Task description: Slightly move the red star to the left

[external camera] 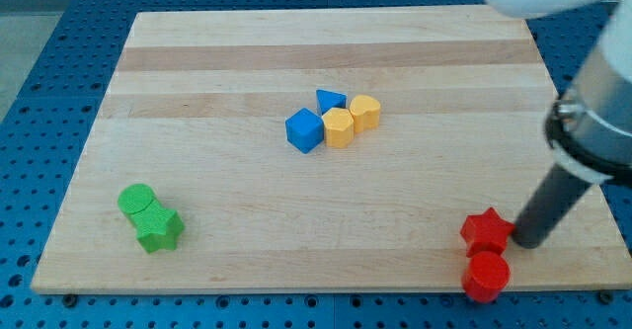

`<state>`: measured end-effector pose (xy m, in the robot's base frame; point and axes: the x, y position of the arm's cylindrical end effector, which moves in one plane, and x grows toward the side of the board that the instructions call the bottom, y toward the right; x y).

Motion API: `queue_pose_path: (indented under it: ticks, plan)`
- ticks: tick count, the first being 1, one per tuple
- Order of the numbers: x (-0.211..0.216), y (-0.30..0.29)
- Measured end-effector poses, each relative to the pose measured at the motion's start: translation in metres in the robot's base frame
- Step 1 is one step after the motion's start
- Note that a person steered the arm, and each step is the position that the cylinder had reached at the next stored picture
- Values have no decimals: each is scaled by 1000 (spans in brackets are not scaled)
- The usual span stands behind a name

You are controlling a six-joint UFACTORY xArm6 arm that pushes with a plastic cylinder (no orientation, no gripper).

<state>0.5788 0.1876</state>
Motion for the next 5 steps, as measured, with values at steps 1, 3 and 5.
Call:
queue_pose_path:
  ticks: [1,3,5]
  plan:
    - [0,-6]
    - [-36,-5]
    - [-63,39]
